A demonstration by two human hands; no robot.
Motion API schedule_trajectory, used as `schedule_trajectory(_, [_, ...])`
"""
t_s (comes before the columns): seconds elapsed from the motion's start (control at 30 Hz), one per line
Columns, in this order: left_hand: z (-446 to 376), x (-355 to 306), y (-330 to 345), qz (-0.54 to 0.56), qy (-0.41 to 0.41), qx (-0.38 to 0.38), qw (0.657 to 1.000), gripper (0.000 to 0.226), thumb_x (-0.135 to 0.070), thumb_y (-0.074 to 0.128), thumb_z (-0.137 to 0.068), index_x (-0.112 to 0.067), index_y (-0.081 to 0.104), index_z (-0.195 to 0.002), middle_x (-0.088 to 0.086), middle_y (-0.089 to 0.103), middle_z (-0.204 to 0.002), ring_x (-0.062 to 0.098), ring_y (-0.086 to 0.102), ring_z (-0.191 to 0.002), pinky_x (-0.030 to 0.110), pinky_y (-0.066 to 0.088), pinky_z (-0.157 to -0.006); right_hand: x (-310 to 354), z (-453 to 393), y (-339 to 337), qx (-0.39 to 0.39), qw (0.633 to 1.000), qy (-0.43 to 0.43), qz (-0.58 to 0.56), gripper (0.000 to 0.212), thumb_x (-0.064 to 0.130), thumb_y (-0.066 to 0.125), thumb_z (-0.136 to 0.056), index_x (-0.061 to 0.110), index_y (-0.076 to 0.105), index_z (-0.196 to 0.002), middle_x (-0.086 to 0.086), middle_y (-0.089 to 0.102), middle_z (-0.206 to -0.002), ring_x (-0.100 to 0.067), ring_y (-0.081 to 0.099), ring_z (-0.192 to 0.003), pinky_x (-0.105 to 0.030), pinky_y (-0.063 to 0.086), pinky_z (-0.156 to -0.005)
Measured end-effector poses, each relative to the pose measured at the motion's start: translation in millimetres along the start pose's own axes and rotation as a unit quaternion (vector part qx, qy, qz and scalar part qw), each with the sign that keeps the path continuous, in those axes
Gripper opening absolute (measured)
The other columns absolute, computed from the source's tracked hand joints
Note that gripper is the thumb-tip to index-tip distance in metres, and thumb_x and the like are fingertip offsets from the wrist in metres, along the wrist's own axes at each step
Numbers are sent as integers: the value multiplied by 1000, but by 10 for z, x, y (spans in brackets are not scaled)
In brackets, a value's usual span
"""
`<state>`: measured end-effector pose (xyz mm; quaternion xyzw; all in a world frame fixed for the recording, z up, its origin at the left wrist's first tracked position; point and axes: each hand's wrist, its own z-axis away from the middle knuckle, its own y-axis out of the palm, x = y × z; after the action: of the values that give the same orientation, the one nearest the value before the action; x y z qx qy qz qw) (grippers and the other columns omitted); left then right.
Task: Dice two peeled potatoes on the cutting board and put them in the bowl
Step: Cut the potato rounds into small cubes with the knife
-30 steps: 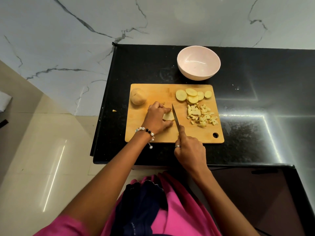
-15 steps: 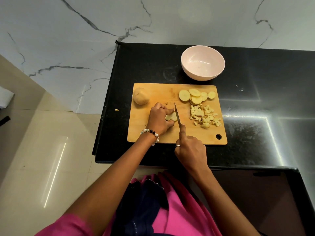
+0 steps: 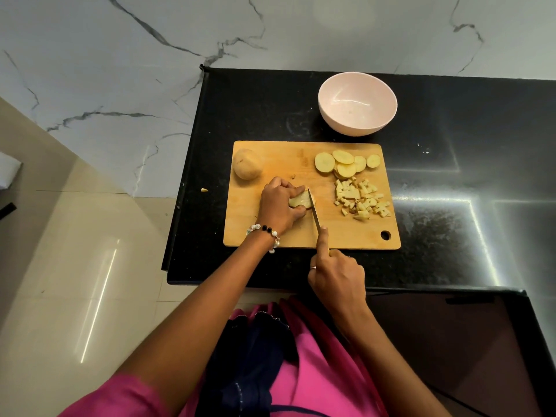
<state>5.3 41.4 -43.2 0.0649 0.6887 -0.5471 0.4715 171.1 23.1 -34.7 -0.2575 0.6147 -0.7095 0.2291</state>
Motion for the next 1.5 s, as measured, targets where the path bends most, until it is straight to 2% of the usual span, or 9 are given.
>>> schedule_trajectory(0.1, [4, 40, -36, 17, 12, 5, 1000, 49, -14, 78, -72, -13, 65, -120, -1, 52, -105, 14, 53, -85, 14, 46, -79, -84, -130, -118, 3, 999, 24, -36, 63, 18, 46, -92, 8, 22, -149, -14, 63, -81, -34, 61, -67, -31, 32, -51])
schedule_trajectory(0.17, [15, 59, -57, 31, 11, 6, 999, 51, -15, 80, -72, -15, 64, -121, -3, 51, -104, 9, 51, -79, 4, 42, -71, -176, -190, -159, -22, 998, 32, -54, 60, 22, 34, -97, 13, 11, -151, -13, 63, -92, -33, 61, -79, -32, 34, -57])
schedule_trajectory(0.27, [43, 84, -66, 49, 13, -2, 999, 54, -17, 81, -70, -15, 64, -122, -5, 51, -103, 5, 50, -76, 0, 40, -69, -215, -185, -210, -44, 995, 51, -76, 59, 22, 34, -96, 14, 15, -151, -13, 64, -88, -33, 60, -78, -32, 33, -57])
schedule_trajectory(0.5, [79, 94, -80, 63, 15, -7, 998, 52, -20, 81, -71, -15, 64, -121, -7, 49, -103, 7, 53, -81, 7, 46, -74, -16, -167, -207, -5, 991, 25, -134, 58, 24, 35, -96, 16, 18, -151, -13, 65, -87, -34, 60, -78, -33, 35, -58])
schedule_trajectory(1.0, [48, 63, -55, 48, 26, -24, 998, 47, -19, 81, -71, -11, 67, -115, -2, 52, -97, 12, 55, -76, 19, 50, -76, 145, -391, -162, 34, 999, -10, -35, 65, 15, 36, -94, 4, 7, -151, -15, 63, -92, -33, 58, -74, -34, 33, -56])
schedule_trajectory(1.17, [66, 76, -30, 52, 26, -38, 998, 47, -19, 81, -72, -9, 67, -115, -1, 52, -98, 12, 53, -75, 20, 49, -76, 90, 8, -80, 29, 998, -19, -48, 67, 18, 42, -94, 4, 9, -150, -16, 63, -90, -36, 63, -75, -34, 35, -56])
schedule_trajectory(1.23, [63, 80, -30, 50, 24, -37, 998, 47, -20, 81, -72, -10, 67, -115, -1, 52, -98, 11, 53, -75, 19, 49, -76, 59, 57, -64, 16, 998, -4, -56, 66, 16, 45, -92, 4, 16, -150, -18, 63, -87, -38, 63, -71, -35, 34, -54])
schedule_trajectory(1.37, [61, 92, -37, 57, 21, -31, 998, 48, -20, 81, -71, -11, 67, -116, -2, 52, -99, 8, 51, -75, 7, 44, -71, -45, -118, -122, 20, 998, 21, -49, 62, 19, 34, -97, 10, 7, -151, -14, 63, -94, -34, 62, -81, -34, 35, -58])
schedule_trajectory(1.5, [62, 105, -46, 64, 19, -20, 998, 49, -18, 80, -72, -11, 65, -118, -3, 49, -99, 8, 51, -77, 2, 41, -72, -152, -223, -226, -4, 996, 52, -75, 59, 21, 35, -96, 12, 14, -151, -15, 63, -93, -36, 60, -82, -33, 35, -59])
